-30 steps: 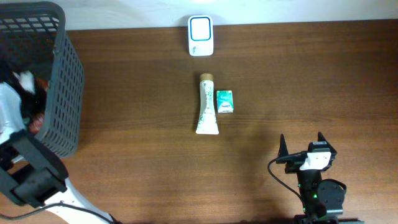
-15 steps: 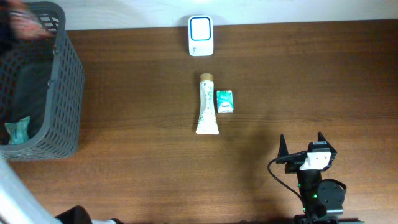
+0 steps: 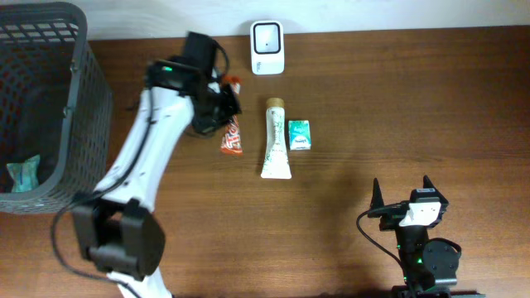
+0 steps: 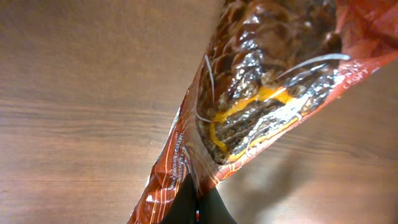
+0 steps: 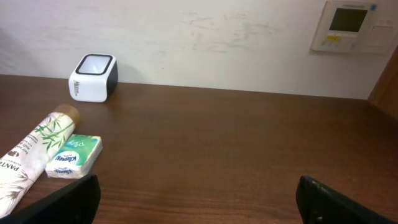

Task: Scan the item barcode
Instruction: 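Place the red snack bar left of the white tube, then reach into the basket and grasp the light green wipes pack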

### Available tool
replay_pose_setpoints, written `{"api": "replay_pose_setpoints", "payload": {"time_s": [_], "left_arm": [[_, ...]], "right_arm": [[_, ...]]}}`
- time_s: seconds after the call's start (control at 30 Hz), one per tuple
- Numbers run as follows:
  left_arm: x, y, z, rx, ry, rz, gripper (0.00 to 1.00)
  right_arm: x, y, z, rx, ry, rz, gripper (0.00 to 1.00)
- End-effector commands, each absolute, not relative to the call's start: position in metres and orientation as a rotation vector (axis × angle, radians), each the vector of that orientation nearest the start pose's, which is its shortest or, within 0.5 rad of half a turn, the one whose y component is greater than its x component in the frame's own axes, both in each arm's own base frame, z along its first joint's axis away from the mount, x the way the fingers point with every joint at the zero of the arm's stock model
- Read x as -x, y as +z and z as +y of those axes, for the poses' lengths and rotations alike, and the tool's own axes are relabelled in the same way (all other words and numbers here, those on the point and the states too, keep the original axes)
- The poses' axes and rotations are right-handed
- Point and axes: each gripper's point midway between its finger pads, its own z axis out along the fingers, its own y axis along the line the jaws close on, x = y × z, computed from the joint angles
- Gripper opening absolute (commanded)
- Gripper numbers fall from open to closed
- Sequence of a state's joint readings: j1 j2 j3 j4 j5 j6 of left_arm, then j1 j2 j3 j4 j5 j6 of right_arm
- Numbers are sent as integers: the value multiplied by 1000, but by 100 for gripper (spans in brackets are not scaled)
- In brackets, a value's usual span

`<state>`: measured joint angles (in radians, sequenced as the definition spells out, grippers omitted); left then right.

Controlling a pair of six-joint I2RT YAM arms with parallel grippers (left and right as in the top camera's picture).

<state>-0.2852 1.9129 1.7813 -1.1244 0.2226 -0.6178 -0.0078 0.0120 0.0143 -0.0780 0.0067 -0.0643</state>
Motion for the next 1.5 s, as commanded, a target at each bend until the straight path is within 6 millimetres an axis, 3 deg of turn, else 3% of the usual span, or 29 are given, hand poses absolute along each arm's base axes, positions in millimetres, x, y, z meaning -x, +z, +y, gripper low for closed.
{"api": "replay_pose_setpoints", "payload": {"time_s": [0.0,0.1,0.23,0.27,0.33,0.37,0.4,0.47,0.53,0.6,0.63,0.67,0.7,0.73,0.8,0.83,0.87,0.9,0.97,1.03,1.07,1.1,1.17,1.2,1.27,1.37,1.47], "left_arm": [[-406,110,-166,472,-357,2959,0],[-403,66,-182,435,-294,3045,0],[-413,43,-197,393,-310,3032,0],[-419,43,-198,388,-310,3010,10],[-435,51,-195,302,-314,2958,45],[-442,58,-193,267,-321,2938,57],[-452,76,-187,256,-331,2907,69],[-469,113,-171,307,-351,2845,70],[-501,199,-139,264,-381,2662,68],[-518,282,-105,164,-359,2467,69],[-522,332,-74,156,-310,2337,82],[-521,364,-45,189,-251,2250,91],[-516,406,2,273,-143,2125,91],[-507,434,45,370,-33,2029,89],[-487,467,117,514,167,1896,84],[-478,473,143,542,244,1872,84],[-470,473,170,538,325,1880,81],[-458,460,198,554,399,1929,82],[-446,432,235,541,511,2038,85],[-438,393,267,578,560,2151,85],[-435,356,280,565,572,2261,84],[-434,328,286,533,584,2343,74],[-432,273,293,462,595,2493,73],[-425,230,296,402,593,2605,73],[-407,172,296,311,601,2759,73],[-376,127,309,336,780,2881,73],[-354,102,322,381,901,2915,75]], "right_arm": [[-246,155,-5,38,-74,1652,99],[-246,155,-5,38,-74,1652,99],[-246,155,-5,38,-74,1652,99],[-246,155,-5,38,-74,1652,99],[-246,155,-5,38,-74,1652,99],[-246,155,-5,38,-74,1652,99],[-246,155,-5,38,-74,1652,99],[-246,155,-5,38,-74,1652,99],[-246,155,-5,38,-74,1652,99],[-246,155,-5,38,-74,1652,99],[-246,155,-5,38,-74,1652,99],[-246,155,-5,38,-74,1652,99],[-246,155,-5,38,-74,1652,99],[-246,155,-5,39,-74,1652,99],[-246,155,-5,38,-74,1652,99],[-246,155,-5,38,-74,1652,99],[-246,155,-5,38,-74,1652,99],[-246,155,-5,38,-74,1652,99],[-246,155,-5,38,-74,1652,99],[-246,155,-5,39,-74,1652,99],[-246,155,-5,39,-74,1652,99],[-246,155,-5,38,-74,1652,99],[-246,155,-5,38,-74,1652,99],[-246,155,-5,38,-74,1652,99],[-246,155,-5,38,-74,1652,99],[-246,155,-5,38,-74,1652,99],[-246,155,-5,38,-74,1652,99]]}}
